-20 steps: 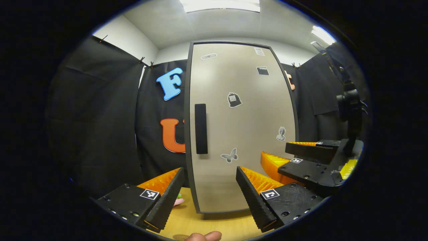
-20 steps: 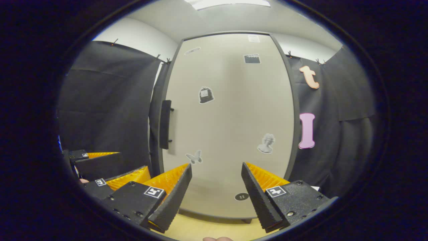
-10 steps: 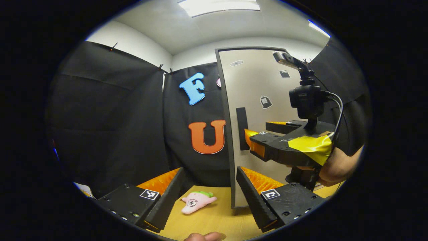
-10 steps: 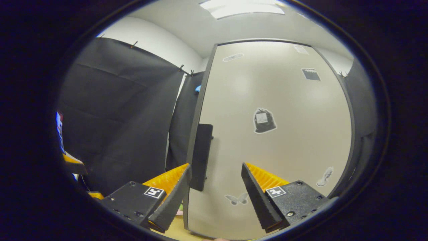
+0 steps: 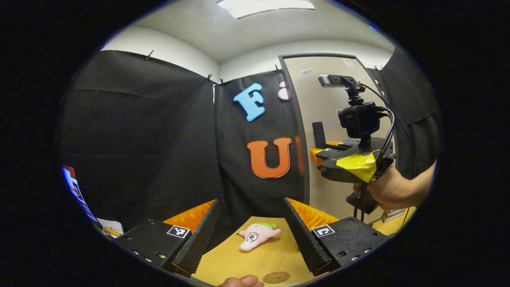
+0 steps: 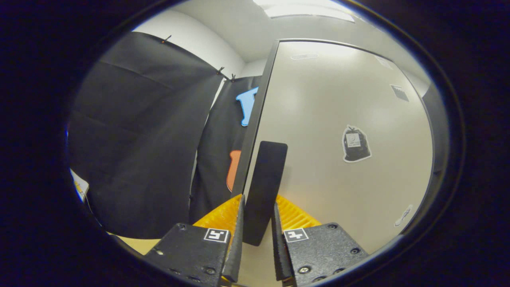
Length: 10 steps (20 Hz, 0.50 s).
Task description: Open the cabinet door with the right hand, grasp the bottle in the cabinet with the left hand and place it on the coaster, then close the cabinet door with the right hand.
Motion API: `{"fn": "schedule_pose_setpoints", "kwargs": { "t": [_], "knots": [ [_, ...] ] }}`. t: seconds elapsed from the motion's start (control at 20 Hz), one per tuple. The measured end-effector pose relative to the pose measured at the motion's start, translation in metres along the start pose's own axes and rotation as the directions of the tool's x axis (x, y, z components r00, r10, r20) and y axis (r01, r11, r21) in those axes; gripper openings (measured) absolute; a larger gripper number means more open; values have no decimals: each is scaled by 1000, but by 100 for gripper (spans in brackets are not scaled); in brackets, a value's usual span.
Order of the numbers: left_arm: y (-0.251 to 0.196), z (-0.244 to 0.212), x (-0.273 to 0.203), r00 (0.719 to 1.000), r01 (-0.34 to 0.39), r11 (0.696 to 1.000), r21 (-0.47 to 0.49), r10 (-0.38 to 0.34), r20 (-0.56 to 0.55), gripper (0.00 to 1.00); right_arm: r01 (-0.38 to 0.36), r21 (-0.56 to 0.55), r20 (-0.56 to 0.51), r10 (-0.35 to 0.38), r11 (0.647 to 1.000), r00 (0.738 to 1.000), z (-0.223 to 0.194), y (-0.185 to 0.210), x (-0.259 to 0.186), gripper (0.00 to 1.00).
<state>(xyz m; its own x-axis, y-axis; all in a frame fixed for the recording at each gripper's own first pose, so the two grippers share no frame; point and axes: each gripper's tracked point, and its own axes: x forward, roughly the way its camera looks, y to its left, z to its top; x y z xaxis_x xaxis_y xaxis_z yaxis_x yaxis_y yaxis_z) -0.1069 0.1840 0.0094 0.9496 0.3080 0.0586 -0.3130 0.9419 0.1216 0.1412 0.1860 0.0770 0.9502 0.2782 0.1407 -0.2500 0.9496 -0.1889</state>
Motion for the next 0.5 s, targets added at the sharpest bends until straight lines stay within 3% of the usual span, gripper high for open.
{"fn": "schedule_pose_setpoints", "kwargs": {
  "t": [0.2, 0.5],
  "knots": [
    [4, -21, 5, 999, 19, 1000, -14, -20, -49, 95, -117, 78, -91, 124, 990, 988, -2, 10, -8, 28],
    [20, -28, 1, 998, 48, 997, -68, -50, -29, 96, -151, 153, -187, 179, 977, 966, -2, 10, -18, 16]
  ]
}}
